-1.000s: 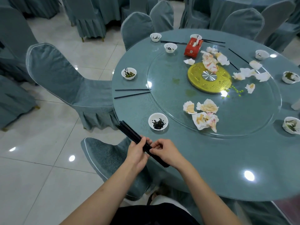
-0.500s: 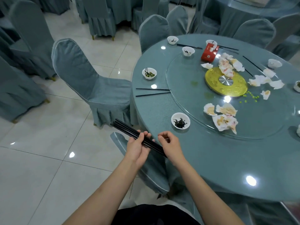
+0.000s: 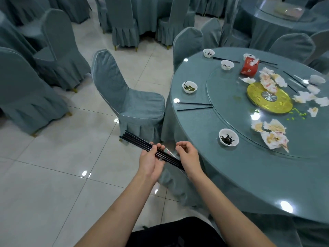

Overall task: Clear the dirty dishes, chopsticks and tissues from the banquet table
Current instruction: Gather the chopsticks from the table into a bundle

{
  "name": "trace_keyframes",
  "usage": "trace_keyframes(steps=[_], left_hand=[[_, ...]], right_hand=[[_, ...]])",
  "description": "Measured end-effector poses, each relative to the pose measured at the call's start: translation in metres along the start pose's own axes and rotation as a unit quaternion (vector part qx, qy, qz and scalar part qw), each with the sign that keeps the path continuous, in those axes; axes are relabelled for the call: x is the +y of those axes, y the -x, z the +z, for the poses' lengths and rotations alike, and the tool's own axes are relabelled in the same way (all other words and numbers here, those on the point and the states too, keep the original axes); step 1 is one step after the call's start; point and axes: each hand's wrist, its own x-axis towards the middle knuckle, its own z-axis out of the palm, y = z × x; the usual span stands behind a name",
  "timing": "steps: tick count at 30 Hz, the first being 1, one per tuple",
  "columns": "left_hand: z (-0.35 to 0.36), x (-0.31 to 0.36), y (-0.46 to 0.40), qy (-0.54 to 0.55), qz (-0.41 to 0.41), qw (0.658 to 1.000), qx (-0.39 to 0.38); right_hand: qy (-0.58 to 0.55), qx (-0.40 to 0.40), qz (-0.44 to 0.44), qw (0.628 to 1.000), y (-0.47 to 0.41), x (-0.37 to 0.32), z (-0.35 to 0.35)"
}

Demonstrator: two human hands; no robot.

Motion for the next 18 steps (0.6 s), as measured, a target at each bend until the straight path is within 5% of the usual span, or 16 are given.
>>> trace_keyframes(steps=[18], left_hand=[[0.015, 0.153, -0.13, 0.022, 0.037, 0.998, 0.038]], right_hand=[[-0.024, -0.021, 0.009, 0.999, -0.153, -0.054, 0.152]])
